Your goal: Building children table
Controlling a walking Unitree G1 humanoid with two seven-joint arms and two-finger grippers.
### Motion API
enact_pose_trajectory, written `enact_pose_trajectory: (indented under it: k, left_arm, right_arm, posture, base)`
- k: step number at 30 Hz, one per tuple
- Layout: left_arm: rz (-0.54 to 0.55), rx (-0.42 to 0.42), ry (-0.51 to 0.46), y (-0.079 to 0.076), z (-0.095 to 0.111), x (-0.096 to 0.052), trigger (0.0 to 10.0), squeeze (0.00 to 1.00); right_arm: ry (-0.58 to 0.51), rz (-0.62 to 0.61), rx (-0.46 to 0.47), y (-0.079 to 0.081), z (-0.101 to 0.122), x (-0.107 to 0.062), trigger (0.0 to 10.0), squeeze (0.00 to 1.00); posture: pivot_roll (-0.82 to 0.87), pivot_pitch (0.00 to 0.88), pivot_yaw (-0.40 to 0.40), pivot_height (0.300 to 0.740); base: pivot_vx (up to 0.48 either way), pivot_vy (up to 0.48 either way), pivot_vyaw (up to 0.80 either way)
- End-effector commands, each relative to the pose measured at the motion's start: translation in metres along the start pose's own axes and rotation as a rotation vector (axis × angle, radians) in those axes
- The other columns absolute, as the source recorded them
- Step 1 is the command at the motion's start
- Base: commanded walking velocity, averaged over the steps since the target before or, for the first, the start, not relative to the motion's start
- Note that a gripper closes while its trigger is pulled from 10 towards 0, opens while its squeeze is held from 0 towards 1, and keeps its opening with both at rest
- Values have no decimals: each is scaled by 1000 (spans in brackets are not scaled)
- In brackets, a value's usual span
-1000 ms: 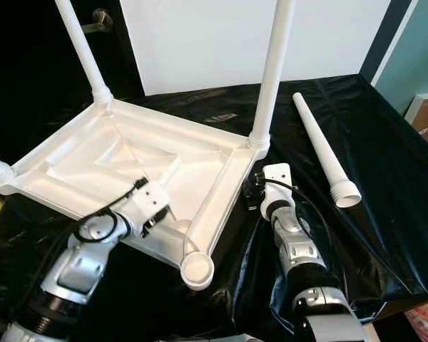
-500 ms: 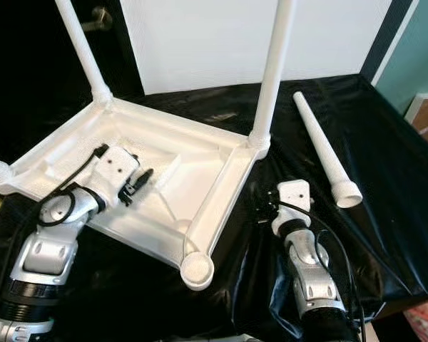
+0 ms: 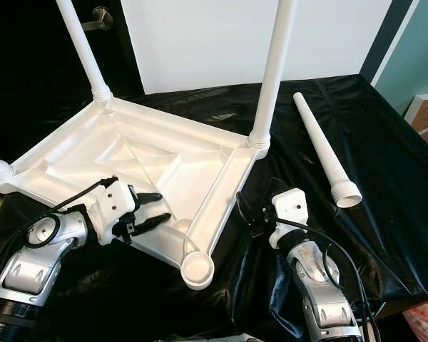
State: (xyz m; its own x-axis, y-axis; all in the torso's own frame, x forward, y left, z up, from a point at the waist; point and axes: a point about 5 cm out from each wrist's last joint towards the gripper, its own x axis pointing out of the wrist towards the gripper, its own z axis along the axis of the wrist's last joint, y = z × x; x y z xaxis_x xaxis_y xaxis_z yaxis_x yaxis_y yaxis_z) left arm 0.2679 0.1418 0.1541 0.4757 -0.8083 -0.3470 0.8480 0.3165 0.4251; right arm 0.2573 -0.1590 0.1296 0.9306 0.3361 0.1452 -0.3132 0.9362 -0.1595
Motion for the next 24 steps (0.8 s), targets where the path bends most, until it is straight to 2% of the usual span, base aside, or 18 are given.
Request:
enact_pose_trajectory:
  k: [1,2,4,7,8,9,10,12,14,15,20,22,24]
  left_arm:
    - [-59,23,69,-5,-13,3,10000,0]
    - [-59,23,69,-5,-13,3,10000,0]
    - [-71,61,130,-4,-25,6,10000,0]
    - [-83,80,149,-3,-28,6,10000,0]
    - [-80,89,199,1,-34,7,10000,0]
    - [-80,89,199,1,-34,7,10000,0]
    - [-87,104,248,5,-40,8,10000,0]
    - [-83,108,283,10,-43,8,10000,0]
    - [-83,108,283,10,-43,8,10000,0]
    - [-78,117,314,15,-46,9,10000,0]
    - [-84,167,352,25,-46,13,10000,0]
    - [-144,214,394,30,-48,16,10000,0]
    - [-144,214,394,30,-48,16,10000,0]
  right_arm:
    - [2,14,-6,-2,4,-1,10000,0]
    - [2,14,-6,-2,4,-1,10000,0]
    - [7,23,-6,-2,7,-2,10000,0]
    - [9,24,-5,-2,7,-3,10000,0]
    - [11,25,-3,-1,7,-3,10000,0]
    - [11,25,-3,-1,7,-3,10000,0]
    - [15,25,1,-1,8,-3,10000,0]
    - [18,24,2,0,8,-3,10000,0]
    - [18,24,2,0,8,-3,10000,0]
    - [21,23,3,0,8,-4,10000,0]
    - [28,16,3,1,7,-5,10000,0]
    - [35,5,5,2,6,-6,10000,0]
    - [35,5,5,2,6,-6,10000,0]
  posture:
    - [-84,66,3,740]
    - [-84,66,3,740]
    - [-84,66,3,740]
    - [-87,66,4,740]
    - [-90,68,4,740]
    - [-90,68,4,740]
    - [-93,68,8,740]
    - [-97,69,12,740]
    - [-97,69,12,740]
    - [-99,69,18,740]
    - [-109,70,36,740]
    - [-115,69,50,740]
    - [-115,69,50,740]
  base:
    - [0,0,0]
    - [0,0,0]
    - [0,0,0]
    - [0,0,0]
    - [0,0,0]
    - [0,0,0]
    - [0,0,0]
    - [0,0,0]
    - [0,0,0]
    - [0,0,0]
    - [0,0,0]
    - [0,0,0]
    - [0,0,0]
